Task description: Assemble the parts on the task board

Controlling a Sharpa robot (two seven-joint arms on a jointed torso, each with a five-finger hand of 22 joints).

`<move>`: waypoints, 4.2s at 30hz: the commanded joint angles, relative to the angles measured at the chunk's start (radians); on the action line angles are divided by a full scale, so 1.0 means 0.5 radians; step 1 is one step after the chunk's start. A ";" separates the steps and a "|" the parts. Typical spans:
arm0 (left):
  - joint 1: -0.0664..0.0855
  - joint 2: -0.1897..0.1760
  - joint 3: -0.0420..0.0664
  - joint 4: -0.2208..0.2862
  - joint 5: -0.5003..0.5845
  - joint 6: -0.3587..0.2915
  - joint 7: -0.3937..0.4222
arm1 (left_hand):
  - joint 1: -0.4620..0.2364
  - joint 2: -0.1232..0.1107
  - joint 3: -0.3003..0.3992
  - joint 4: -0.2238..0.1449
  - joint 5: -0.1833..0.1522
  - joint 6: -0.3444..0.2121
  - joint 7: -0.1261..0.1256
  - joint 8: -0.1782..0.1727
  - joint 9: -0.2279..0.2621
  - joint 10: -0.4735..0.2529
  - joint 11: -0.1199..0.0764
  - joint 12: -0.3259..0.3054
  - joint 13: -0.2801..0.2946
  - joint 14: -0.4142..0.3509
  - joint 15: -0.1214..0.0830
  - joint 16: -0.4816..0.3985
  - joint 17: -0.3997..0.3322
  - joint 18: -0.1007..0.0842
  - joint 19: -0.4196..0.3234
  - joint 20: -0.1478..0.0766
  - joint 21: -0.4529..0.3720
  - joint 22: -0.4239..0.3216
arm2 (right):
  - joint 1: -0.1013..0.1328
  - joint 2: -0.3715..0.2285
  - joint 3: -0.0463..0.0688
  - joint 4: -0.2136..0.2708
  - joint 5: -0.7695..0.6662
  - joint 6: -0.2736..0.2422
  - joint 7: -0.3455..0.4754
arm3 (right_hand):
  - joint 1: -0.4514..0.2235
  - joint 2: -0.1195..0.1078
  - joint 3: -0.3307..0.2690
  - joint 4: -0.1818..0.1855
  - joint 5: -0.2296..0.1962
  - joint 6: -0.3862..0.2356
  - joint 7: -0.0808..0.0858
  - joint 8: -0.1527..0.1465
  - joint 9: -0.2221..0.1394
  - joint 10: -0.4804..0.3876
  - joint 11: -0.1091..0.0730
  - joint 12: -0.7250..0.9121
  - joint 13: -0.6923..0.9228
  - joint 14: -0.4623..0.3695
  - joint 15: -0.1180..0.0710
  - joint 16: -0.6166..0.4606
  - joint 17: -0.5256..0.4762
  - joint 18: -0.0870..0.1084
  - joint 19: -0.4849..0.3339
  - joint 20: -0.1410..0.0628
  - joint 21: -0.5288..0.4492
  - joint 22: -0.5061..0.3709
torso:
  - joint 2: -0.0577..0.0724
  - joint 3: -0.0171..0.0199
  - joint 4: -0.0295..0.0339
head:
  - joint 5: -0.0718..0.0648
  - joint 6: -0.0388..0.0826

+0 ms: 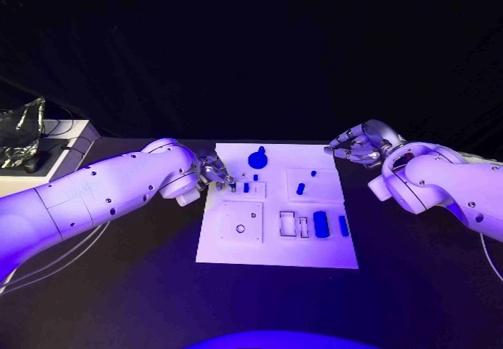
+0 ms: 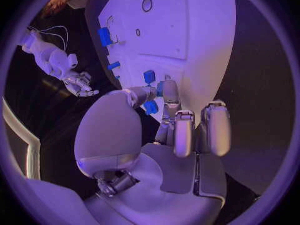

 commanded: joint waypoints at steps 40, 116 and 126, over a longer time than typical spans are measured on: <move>-0.009 0.040 -0.006 0.004 -0.258 0.149 -0.039 | -0.001 0.018 0.328 -0.341 0.009 0.035 -0.019 0.000 0.087 0.023 -0.004 -0.013 -0.005 0.179 -0.016 -0.002 0.438 -0.031 0.017 -0.006 0.012 0.113 | -0.002 -0.006 0.000 0.007 -0.010 0.017 0.023 | -0.023 0.003 0.013 0.000 0.007 -0.015 0.003 0.011 0.006 0.192 -0.013 0.002 0.512 0.199 -0.014 -0.004 0.474 -0.022 0.171 -0.021 -0.007 0.462 | -0.001 0.0002 0.002 | 0.000 -0.029; -0.007 0.145 -0.066 -0.116 -0.237 0.229 -0.117 | -0.172 0.068 0.220 -0.223 -0.043 0.074 -0.049 -0.036 0.092 0.069 -0.021 -0.023 0.007 0.182 -0.028 0.003 0.449 -0.035 0.024 -0.018 0.015 0.126 | -0.002 -0.005 0.000 0.004 -0.009 0.015 0.026 | -0.039 0.004 0.022 0.001 0.009 -0.020 0.003 0.017 0.014 0.191 -0.014 0.001 0.511 0.198 -0.015 -0.005 0.472 -0.021 0.169 -0.021 -0.011 0.459 | -0.001 -0.0009 0.001 | -0.005 -0.044; -0.007 0.127 -0.063 -0.117 -0.251 0.248 -0.142 | -0.258 0.025 -0.062 -0.104 -0.058 0.117 -0.060 -0.078 0.075 0.059 -0.028 -0.014 0.034 0.182 -0.036 0.003 0.449 -0.035 0.028 -0.026 0.011 0.128 | -0.003 -0.008 0.000 0.004 -0.009 0.013 0.027 | -0.041 0.006 0.023 0.002 0.011 -0.021 0.003 0.017 0.015 0.190 -0.014 0.000 0.510 0.198 -0.015 -0.005 0.470 -0.021 0.170 -0.021 -0.011 0.460 | 0.000 -0.0017 0.002 | -0.012 -0.041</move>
